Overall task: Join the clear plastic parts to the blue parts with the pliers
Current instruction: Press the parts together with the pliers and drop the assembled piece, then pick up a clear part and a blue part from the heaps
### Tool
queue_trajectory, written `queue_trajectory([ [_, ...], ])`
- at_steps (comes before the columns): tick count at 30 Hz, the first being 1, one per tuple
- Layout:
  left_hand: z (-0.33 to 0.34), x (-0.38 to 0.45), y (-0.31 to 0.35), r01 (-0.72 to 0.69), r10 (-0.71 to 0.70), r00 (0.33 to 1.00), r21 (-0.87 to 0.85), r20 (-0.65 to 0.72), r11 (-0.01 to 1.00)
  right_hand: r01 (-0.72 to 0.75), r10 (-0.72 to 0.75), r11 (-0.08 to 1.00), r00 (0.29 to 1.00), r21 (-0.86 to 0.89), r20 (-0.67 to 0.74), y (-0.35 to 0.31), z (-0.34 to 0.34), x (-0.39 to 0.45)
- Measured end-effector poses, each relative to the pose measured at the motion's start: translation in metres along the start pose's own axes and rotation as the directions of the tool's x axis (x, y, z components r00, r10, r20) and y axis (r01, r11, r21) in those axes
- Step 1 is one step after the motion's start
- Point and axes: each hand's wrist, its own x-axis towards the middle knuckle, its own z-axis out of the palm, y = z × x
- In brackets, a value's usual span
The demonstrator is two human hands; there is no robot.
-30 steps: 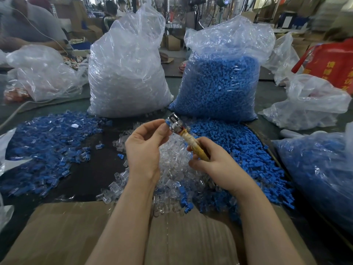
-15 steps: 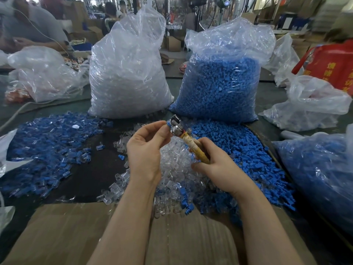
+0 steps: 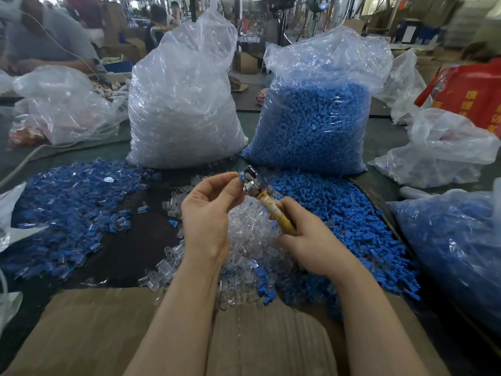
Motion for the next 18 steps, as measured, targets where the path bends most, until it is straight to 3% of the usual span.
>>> queue_trajectory([
  [6, 0.000, 0.000, -0.001, 0.007, -0.007, 1.000, -0.005, -0.012, 1.000, 0.016, -0.022, 0.997, 0.996, -0.075, -0.082, -0.004, 0.004, -0.002],
  [13, -0.005, 0.003, 0.003, 0.059, -0.058, 0.998, 0.033, -0.021, 0.998, -0.006, 0.004, 0.999, 0.999, -0.045, -0.052, -0.003, 0.005, -0.001],
  [15, -0.019, 0.009, 0.007, 0.042, -0.034, 0.997, 0.109, -0.074, 0.993, -0.020, 0.014, 0.998, 0.995, -0.056, -0.098, 0.000, 0.004, 0.001],
  [18, -0.062, 0.024, 0.010, 0.038, 0.105, 0.949, 0.438, -0.297, 0.898, -0.070, 0.056, 0.996, 0.976, -0.061, -0.213, 0.009, 0.001, 0.003],
])
